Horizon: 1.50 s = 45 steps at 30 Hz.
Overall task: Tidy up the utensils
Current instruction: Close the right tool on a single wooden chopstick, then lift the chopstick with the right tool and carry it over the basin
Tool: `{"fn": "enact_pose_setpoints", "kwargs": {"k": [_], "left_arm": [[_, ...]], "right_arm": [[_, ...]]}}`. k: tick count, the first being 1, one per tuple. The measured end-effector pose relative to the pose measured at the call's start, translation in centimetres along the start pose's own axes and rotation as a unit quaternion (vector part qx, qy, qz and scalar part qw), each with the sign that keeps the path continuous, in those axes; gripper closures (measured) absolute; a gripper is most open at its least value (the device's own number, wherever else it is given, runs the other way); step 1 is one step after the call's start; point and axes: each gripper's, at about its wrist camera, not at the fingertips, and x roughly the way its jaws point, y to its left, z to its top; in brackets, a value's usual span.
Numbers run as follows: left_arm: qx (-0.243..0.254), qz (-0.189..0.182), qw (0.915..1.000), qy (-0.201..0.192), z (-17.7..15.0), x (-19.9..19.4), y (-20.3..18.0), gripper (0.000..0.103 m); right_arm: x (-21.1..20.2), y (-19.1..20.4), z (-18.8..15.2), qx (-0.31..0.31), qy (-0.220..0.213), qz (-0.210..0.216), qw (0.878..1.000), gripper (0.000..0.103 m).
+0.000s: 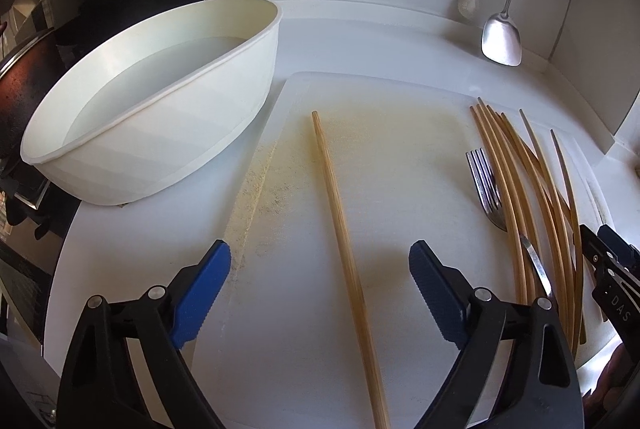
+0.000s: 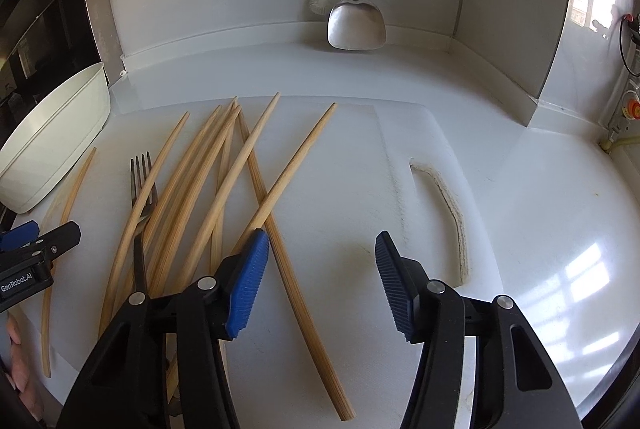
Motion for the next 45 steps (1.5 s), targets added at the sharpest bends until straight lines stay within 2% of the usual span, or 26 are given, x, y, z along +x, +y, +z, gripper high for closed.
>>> {"fn": "enact_pose_setpoints", "kwargs": {"k": [2,7,10,13,15,18,28,35,40,45], "left_arm": [[0.003,-0.001,1.0000,-0.002,0.0,0.0,-0.2,0.017],[0.020,-0.013,0.9997,-0.004,0.5,-0.2,-1.5,0.038],[0.035,-0.026,0.9991,-0.005,0.5,-0.4,-2.2,0.059],[0.047,-0.037,0.9982,-0.005,0.4,-0.6,-2.6,0.070],[0.051,-0.042,0.9978,-0.006,0.5,-0.6,-2.8,0.077],[0.053,-0.048,0.9974,-0.006,0.5,-0.6,-2.9,0.094],[0.044,-0.052,0.9977,-0.007,0.7,-0.5,-2.5,0.096],[0.043,-0.052,0.9977,-0.004,0.9,-0.5,-2.5,0.096],[0.041,-0.053,0.9977,-0.003,0.9,-0.5,-2.6,0.096],[0.037,-0.056,0.9977,-0.001,0.9,-0.4,-2.4,0.096]], "right_arm": [[0.1,0.1,0.0,-0.002,-0.001,0.000,1.000,0.049],[0.1,0.4,0.2,-0.009,0.000,0.005,1.000,0.054],[0.0,0.9,0.2,-0.023,0.001,0.010,1.000,0.064],[-0.1,1.5,0.2,-0.038,0.002,0.017,0.999,0.079],[-0.2,1.8,0.2,-0.048,0.004,0.018,0.999,0.093],[-0.3,2.2,0.0,-0.061,0.000,0.011,0.998,0.095],[-0.8,1.7,-0.1,-0.059,-0.014,-0.015,0.998,0.097],[-1.1,2.5,0.6,-0.096,-0.026,-0.044,0.994,0.097],[-0.6,3.0,0.9,-0.108,-0.022,-0.044,0.993,0.097],[-0.7,2.2,0.9,-0.083,-0.022,-0.042,0.995,0.097]]}}
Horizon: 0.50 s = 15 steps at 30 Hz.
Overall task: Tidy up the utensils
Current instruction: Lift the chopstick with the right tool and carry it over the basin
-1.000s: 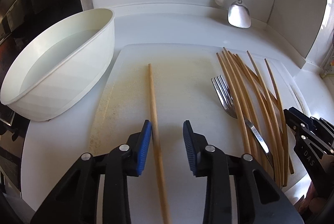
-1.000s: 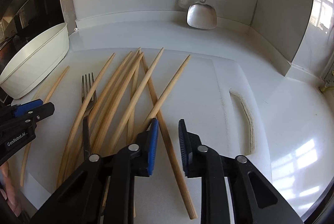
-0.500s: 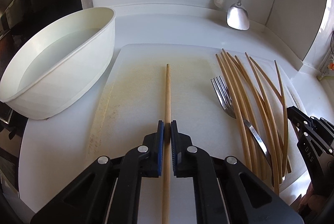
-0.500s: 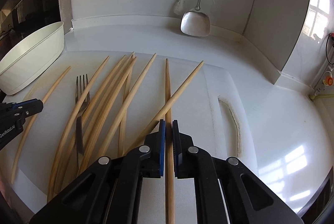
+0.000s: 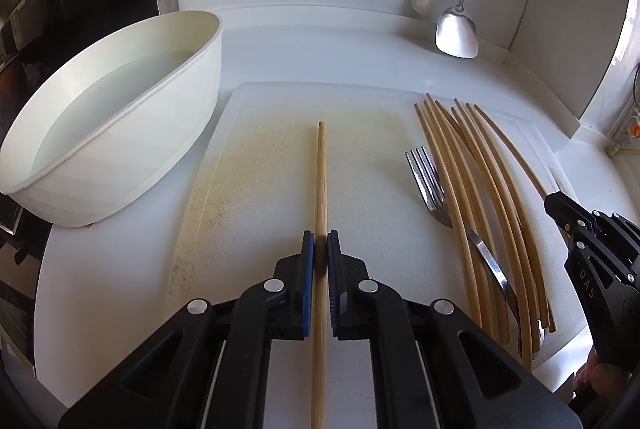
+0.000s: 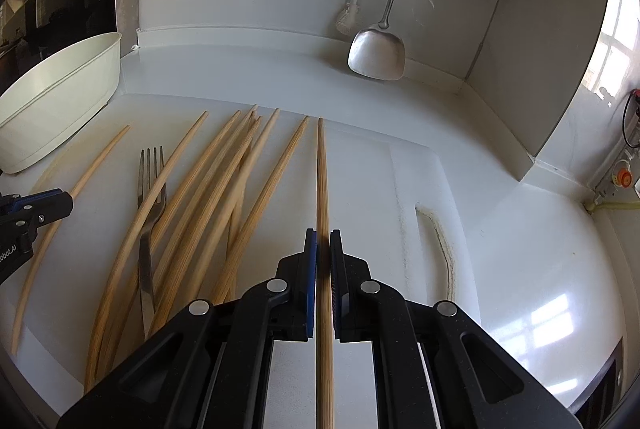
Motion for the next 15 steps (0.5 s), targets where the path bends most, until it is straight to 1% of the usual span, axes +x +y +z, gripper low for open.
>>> {"fn": "enact_pose_setpoints", "kwargs": {"k": [9,15], "left_arm": [[-0.010,-0.005,0.9999,-0.004,0.5,-0.9,0.3,0.096],[-0.011,-0.008,0.9998,-0.010,0.9,-1.9,0.3,0.096]], "right_arm": [[-1.7,-0.6,0.4,0.019,-0.015,0.004,1.000,0.097],[-1.3,-1.8,-0.2,0.042,-0.008,0.005,0.999,0.097]]}}
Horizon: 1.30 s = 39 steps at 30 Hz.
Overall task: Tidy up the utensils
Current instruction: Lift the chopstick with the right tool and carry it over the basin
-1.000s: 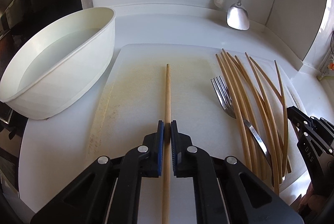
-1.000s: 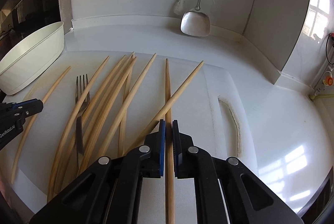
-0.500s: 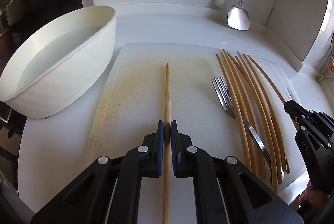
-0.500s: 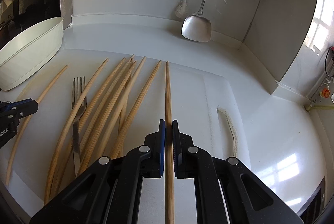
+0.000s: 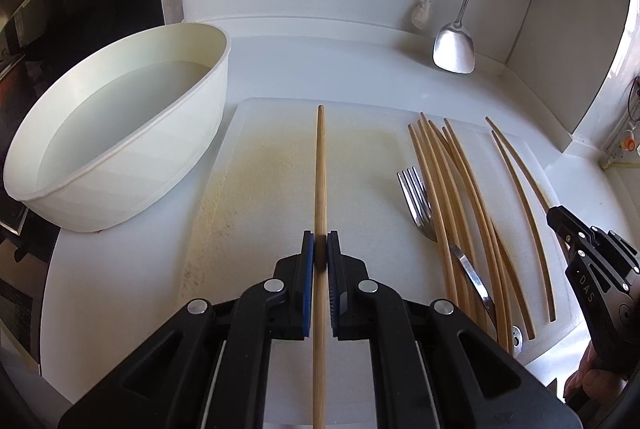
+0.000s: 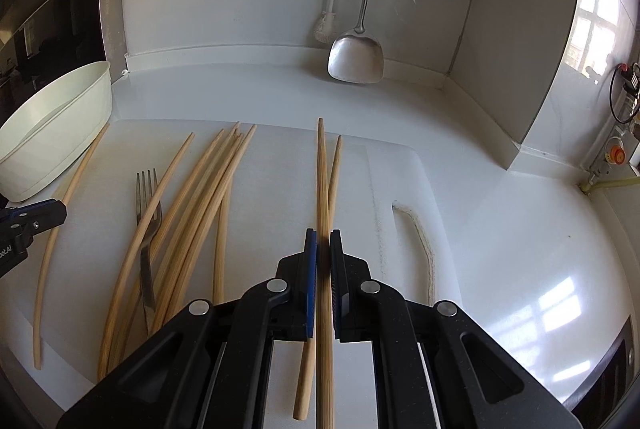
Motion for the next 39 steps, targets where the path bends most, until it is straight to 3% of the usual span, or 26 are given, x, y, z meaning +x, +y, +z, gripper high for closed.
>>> {"fn": "enact_pose_setpoints", "kwargs": {"k": [10,20,30,39], "left_arm": [[-0.007,0.000,1.0000,0.000,0.2,-1.1,-0.1,0.096],[-0.041,0.019,0.9989,-0.016,3.1,-7.6,1.9,0.096],[-0.083,0.052,0.9942,-0.044,7.6,-10.9,9.7,0.096],[-0.077,0.052,0.9951,-0.031,12.2,-6.6,19.1,0.099]], "right_arm": [[-1.9,-0.1,0.0,0.005,-0.013,0.009,1.000,0.097],[-6.9,3.2,4.6,-0.019,-0.033,0.079,0.996,0.097],[-8.4,11.7,11.1,-0.048,-0.055,0.147,0.986,0.097],[-4.6,22.7,15.9,-0.061,-0.039,0.171,0.983,0.097]]}}
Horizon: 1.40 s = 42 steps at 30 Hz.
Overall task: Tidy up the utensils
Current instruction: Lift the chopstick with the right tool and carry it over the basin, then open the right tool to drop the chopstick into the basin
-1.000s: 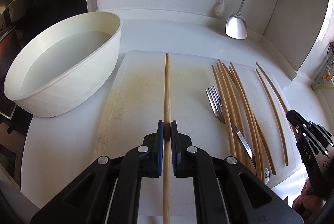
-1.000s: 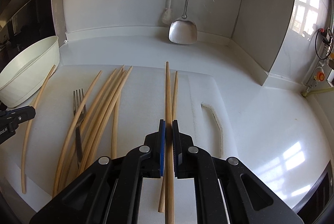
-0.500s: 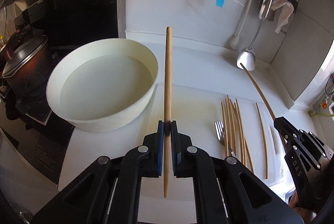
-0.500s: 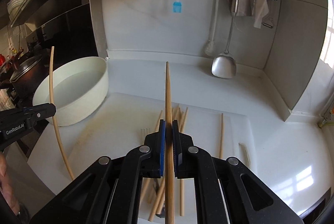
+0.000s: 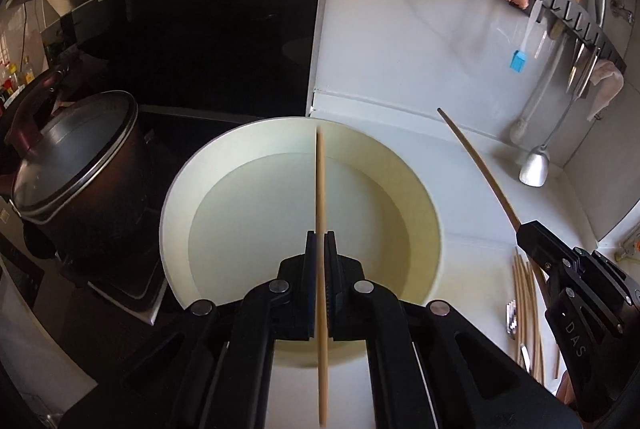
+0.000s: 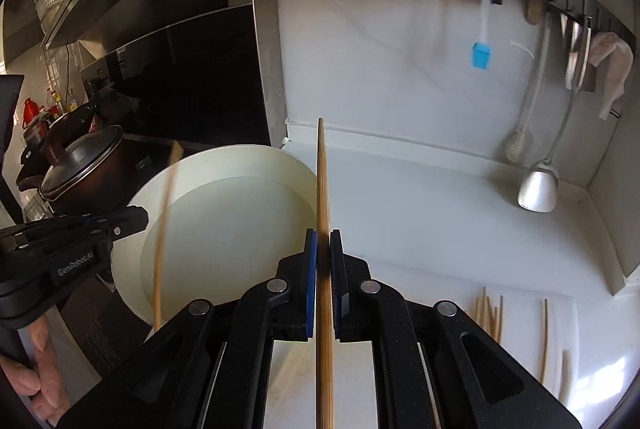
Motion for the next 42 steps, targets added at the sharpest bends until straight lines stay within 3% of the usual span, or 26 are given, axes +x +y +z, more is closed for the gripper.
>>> {"fn": "enact_pose_setpoints", "kwargs": {"k": [7,15,23,32,42], "left_arm": [[0.022,-0.013,0.9987,0.045,1.7,6.8,3.1,0.099],[0.012,-0.006,0.9970,0.076,0.9,10.9,4.3,0.099],[0.007,-0.001,0.9950,0.100,1.7,12.6,4.3,0.099],[0.013,0.005,0.9960,0.088,4.3,13.4,3.1,0.099],[0.011,0.015,0.9961,0.086,4.8,13.1,3.0,0.099]], "right_arm": [[6.8,4.0,0.3,0.025,0.053,0.029,0.998,0.097],[11.4,5.5,-0.4,0.016,0.109,0.053,0.993,0.097],[12.8,5.3,-0.5,0.016,0.127,0.066,0.990,0.097],[13.5,4.9,0.2,0.027,0.135,0.073,0.988,0.096],[13.3,4.2,0.0,0.033,0.137,0.067,0.988,0.096]]}}
